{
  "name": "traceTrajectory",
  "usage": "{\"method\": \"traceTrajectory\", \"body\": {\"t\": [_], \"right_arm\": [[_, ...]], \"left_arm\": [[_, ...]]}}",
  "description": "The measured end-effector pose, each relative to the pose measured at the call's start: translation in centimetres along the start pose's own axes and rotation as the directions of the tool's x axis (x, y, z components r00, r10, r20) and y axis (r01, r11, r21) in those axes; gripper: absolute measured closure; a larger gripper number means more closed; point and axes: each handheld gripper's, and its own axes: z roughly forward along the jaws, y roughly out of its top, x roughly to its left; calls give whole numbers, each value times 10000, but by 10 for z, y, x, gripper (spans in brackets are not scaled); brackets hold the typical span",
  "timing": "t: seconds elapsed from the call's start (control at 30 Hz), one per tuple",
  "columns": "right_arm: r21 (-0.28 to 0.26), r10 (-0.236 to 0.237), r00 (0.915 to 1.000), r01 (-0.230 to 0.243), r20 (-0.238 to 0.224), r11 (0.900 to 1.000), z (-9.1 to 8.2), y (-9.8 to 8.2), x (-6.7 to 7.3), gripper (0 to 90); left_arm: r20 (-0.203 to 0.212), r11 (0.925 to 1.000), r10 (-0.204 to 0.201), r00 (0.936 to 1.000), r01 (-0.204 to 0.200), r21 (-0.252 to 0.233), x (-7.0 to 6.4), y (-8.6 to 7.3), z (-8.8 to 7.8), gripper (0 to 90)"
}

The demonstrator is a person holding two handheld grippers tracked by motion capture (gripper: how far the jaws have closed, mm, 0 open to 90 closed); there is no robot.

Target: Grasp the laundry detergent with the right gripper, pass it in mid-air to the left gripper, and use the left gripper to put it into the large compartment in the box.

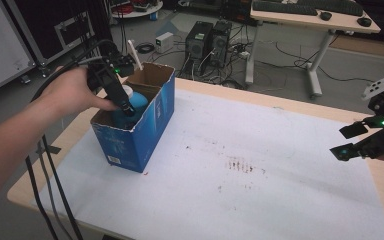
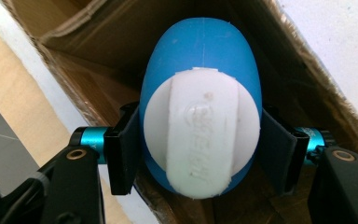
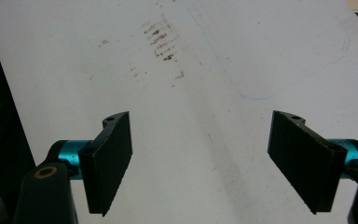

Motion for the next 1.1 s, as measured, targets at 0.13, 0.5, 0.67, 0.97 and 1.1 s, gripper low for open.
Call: {"method": "traceTrajectory", "body": {"t": [0.13,0.5,0.67,0.97,1.1], "right_arm": [[-12,9,10000,-9,25,10000,0,0,1,216],[65,-48,10000,48,-38,10000,3,3,2,216],[84,-86,9999,86,-63,9999,4,3,2,216],[52,4,10000,-4,-52,10000,2,1,0,216],[18,22,10000,-22,-53,10000,1,1,0,216]], "left_arm": [[-21,10000,14,10000,-14,-33,-1,-1,2,382],[88,10000,91,9999,-91,5,2,-1,3,380],[83,9999,121,9999,-122,47,2,-1,3,379],[83,9997,121,9999,-123,215,1,1,2,378],[126,9997,113,9999,-115,221,2,1,2,378]]}}
